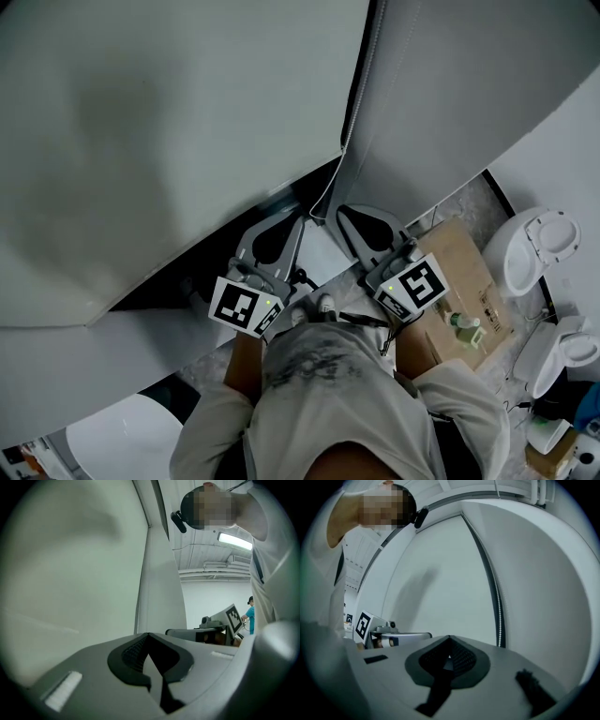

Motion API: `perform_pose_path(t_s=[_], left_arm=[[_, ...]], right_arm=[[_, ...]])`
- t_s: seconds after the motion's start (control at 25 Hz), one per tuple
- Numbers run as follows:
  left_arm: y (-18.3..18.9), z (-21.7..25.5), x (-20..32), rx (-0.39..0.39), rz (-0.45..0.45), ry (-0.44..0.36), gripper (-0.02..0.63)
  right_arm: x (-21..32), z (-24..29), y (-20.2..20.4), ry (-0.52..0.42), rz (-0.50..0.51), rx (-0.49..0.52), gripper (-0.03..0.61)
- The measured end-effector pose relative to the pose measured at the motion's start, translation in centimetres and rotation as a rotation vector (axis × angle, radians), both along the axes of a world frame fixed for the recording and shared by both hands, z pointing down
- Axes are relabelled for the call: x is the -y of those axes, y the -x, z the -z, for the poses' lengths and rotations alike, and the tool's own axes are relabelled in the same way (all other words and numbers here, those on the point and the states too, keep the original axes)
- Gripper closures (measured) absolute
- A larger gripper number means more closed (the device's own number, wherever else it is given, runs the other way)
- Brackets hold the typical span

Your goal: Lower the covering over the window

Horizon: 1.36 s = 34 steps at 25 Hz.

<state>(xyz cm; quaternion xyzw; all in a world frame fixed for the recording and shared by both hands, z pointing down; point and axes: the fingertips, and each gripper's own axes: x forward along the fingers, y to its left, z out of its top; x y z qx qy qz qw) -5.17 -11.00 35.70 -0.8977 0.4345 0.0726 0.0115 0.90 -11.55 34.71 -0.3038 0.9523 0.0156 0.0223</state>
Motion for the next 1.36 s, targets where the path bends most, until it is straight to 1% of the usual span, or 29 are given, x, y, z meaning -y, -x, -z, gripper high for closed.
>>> perform_pose_path(t_s=[0.24,0.48,1.36], left_arm=[[0.7,-1.0,-0.6,0.001,0.016,0.031,0.611],[0.7,-1.7,-0.8,-0.006,0.017,0.050,0.611],[0.8,-2.4,-0.1,-0.009,0.014,0.070,0.609]], right_arm=[[-0.7,-1.7,0.7,0.050,0.032,-0.012,0.563],[-0.9,-2.7,1.2,0.077,0.055,-0.017,0.563],[-0.4,-2.8,1.6,0.079,0.062,-0.031,0.563]])
